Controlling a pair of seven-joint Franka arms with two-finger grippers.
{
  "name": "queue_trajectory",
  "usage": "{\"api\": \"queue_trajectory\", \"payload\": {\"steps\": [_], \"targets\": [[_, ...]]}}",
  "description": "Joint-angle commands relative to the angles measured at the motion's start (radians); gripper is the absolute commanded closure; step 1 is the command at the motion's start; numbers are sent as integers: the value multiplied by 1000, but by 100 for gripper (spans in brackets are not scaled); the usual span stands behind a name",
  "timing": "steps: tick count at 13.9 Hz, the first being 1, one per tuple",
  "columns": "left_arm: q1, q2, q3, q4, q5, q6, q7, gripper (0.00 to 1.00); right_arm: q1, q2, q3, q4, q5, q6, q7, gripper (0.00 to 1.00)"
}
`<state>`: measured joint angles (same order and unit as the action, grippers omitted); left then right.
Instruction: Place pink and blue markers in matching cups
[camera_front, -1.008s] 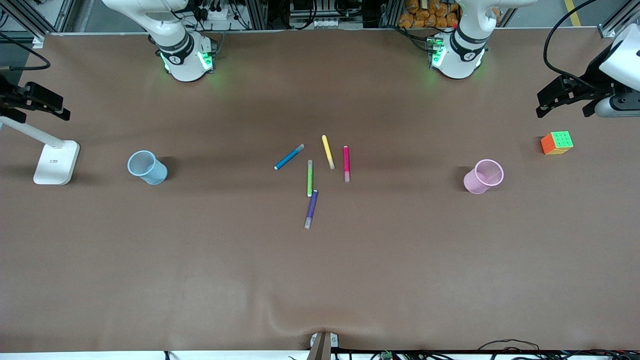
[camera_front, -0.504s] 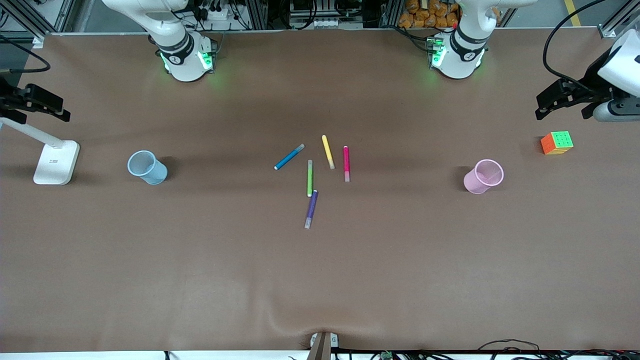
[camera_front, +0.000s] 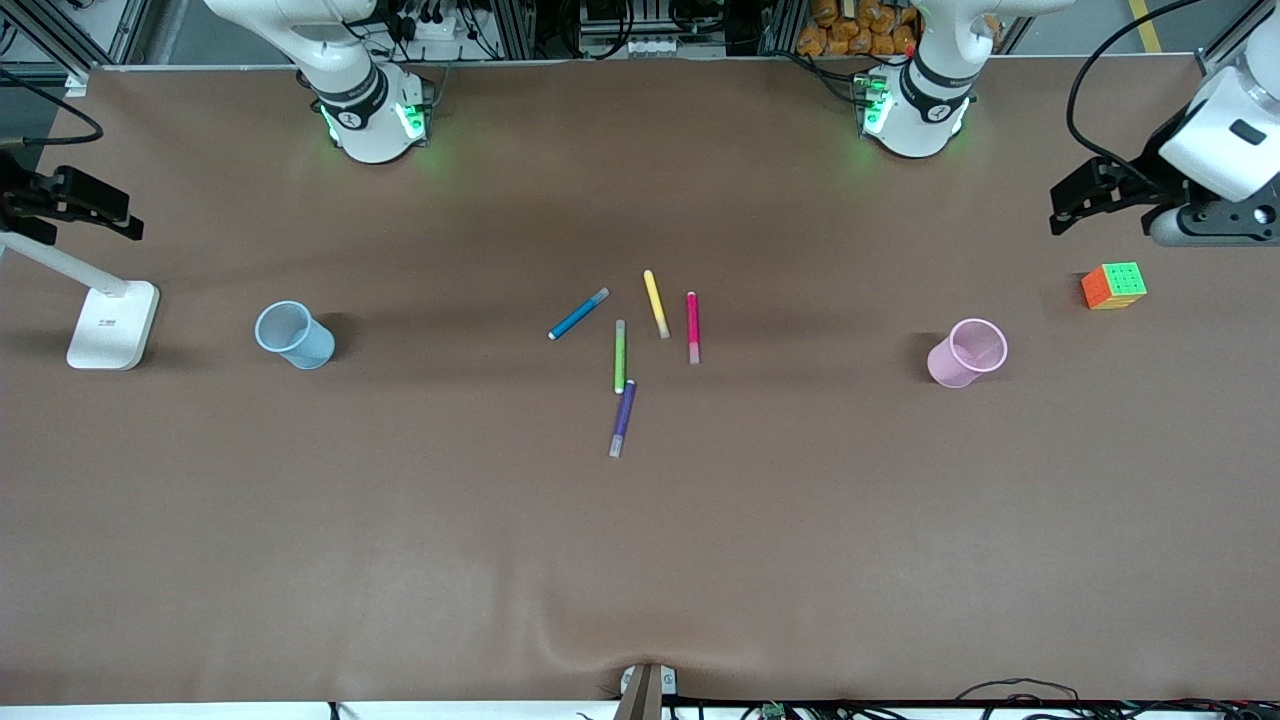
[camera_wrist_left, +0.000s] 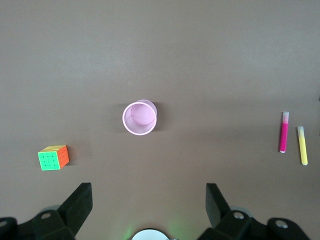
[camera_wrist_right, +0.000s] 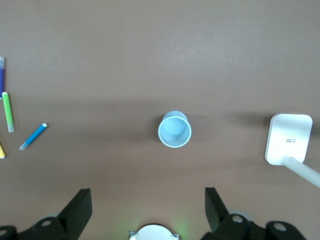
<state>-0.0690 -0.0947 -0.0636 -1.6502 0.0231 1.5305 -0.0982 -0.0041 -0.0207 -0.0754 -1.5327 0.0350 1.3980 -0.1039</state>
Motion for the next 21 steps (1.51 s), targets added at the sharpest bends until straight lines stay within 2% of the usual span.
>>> {"api": "queue_trajectory", "payload": {"steps": [1, 12, 18, 21], "targets": [[0, 13, -8, 17, 20, -23, -14, 0, -1, 8, 3, 22, -12, -17, 10, 0], [-8, 93, -39, 29, 9, -15, -41, 0, 3, 28, 3, 23, -17, -37, 9, 0], [-9, 130, -45, 29, 8, -16, -40, 0, 15, 44, 2, 23, -21, -93, 12, 0], [-15, 145, -53, 62, 6, -24, -84, 0, 18, 107, 0, 22, -32, -99, 1, 0]]}}
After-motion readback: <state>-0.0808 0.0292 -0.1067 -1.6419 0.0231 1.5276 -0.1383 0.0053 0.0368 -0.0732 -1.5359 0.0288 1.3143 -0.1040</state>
